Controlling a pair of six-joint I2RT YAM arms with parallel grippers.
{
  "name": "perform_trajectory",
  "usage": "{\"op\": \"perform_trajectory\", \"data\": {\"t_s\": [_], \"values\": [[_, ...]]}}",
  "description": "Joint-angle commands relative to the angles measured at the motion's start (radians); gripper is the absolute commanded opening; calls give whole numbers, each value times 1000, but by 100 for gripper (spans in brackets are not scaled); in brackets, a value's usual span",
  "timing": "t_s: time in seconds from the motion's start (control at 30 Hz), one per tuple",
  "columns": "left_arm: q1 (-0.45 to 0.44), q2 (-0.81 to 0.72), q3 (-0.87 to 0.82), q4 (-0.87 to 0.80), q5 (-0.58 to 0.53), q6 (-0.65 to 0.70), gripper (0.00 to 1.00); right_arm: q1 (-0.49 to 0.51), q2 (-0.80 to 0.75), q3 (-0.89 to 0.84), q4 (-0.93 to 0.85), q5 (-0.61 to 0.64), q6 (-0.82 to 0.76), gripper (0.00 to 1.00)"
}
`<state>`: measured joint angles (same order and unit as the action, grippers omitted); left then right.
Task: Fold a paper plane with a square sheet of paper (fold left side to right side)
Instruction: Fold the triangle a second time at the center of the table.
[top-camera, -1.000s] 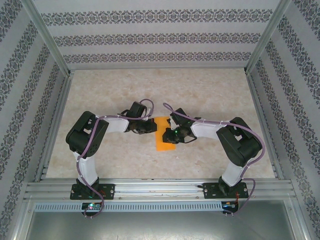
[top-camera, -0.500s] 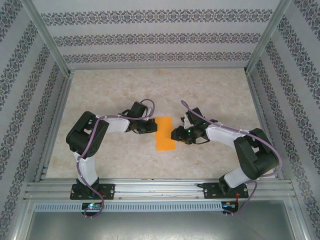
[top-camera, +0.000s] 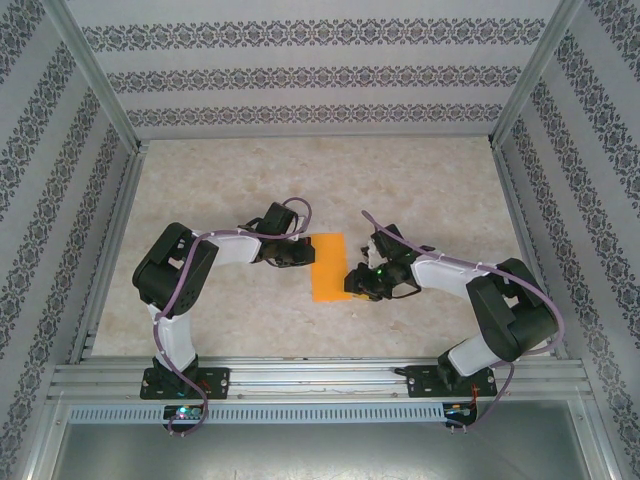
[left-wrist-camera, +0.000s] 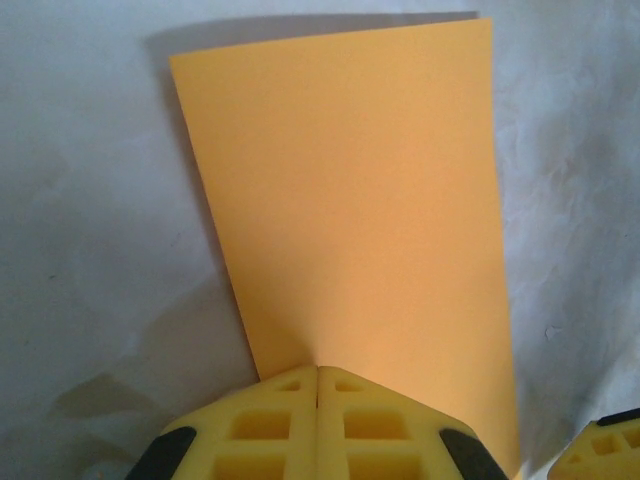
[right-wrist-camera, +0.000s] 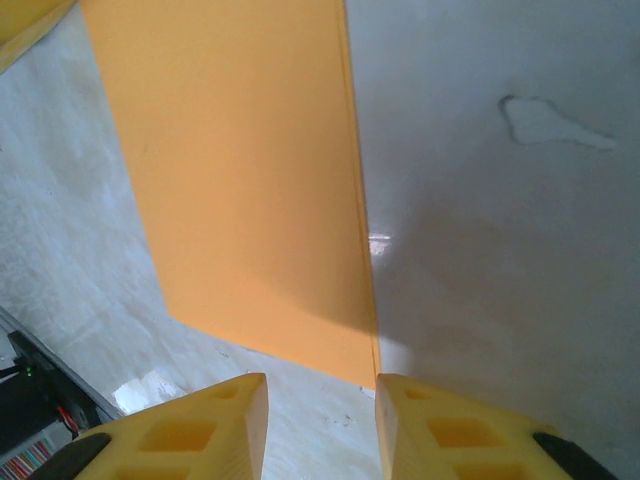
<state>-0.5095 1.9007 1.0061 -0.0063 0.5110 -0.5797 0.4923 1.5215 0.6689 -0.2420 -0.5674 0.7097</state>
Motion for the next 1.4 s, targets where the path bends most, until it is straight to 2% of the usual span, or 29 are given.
{"op": "perform_trajectory", "data": {"t_s": [0.0, 0.47, 0.73, 1.0, 1.37], "values": [[-13, 38, -17, -137, -80, 24, 0, 18, 19, -2, 14, -14, 26, 34], [-15, 20, -15, -116, -46, 17, 0, 41, 36, 35, -40, 74, 10, 37], [-14, -82, 42, -142, 0, 26, 5, 51, 67, 32, -23, 73, 14, 37], [-22, -173, -5, -155, 11, 10, 6, 53, 75, 29, -12, 74, 13, 37], [-72, -109, -69, -85, 46, -54, 2, 55, 88, 32, -12, 72, 8, 37]]}}
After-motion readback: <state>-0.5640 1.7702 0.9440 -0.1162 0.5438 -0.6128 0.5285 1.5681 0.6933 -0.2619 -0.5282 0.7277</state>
